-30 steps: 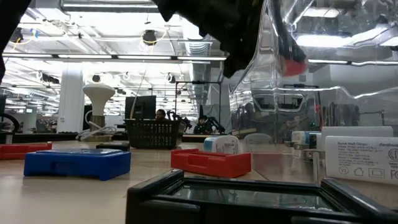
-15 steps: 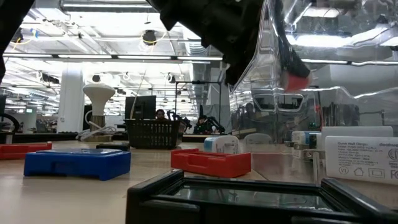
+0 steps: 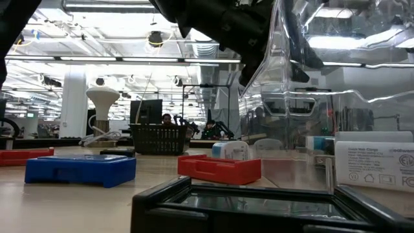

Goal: Pick & Place Office items
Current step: Put the blue charger adapter into the transparent bin

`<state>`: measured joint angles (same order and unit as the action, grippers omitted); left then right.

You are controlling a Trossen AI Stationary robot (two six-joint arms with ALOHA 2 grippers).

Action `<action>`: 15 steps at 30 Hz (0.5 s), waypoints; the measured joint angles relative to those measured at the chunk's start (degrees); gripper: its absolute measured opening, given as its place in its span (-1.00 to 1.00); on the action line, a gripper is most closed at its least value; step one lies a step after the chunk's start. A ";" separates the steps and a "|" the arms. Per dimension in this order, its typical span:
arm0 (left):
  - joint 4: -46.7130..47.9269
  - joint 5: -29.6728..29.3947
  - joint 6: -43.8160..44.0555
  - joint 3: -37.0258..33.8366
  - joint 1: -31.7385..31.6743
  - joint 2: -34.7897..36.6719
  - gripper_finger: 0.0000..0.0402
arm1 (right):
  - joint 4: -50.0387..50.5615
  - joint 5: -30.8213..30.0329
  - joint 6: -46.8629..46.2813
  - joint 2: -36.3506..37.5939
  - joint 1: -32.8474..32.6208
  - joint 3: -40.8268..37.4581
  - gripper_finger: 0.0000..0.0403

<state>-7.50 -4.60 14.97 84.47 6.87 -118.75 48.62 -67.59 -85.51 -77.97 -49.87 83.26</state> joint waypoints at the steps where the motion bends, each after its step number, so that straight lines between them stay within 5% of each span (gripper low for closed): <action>1: -0.05 0.02 -0.02 -0.02 0.00 0.33 -0.06 | 0.00 0.00 -0.01 0.00 0.00 0.00 0.13; 11: 19.14 0.27 -8.67 -0.31 0.14 13.64 -0.06 | -0.46 -1.05 -0.01 0.00 -0.04 0.00 0.13; 15: 25.33 -0.13 -7.80 -6.09 0.94 21.46 -0.05 | -0.92 -1.31 0.46 0.00 -0.04 0.00 0.13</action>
<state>17.83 -4.73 7.17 78.38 7.82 -97.28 47.70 -68.90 -85.04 -77.97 -49.91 83.26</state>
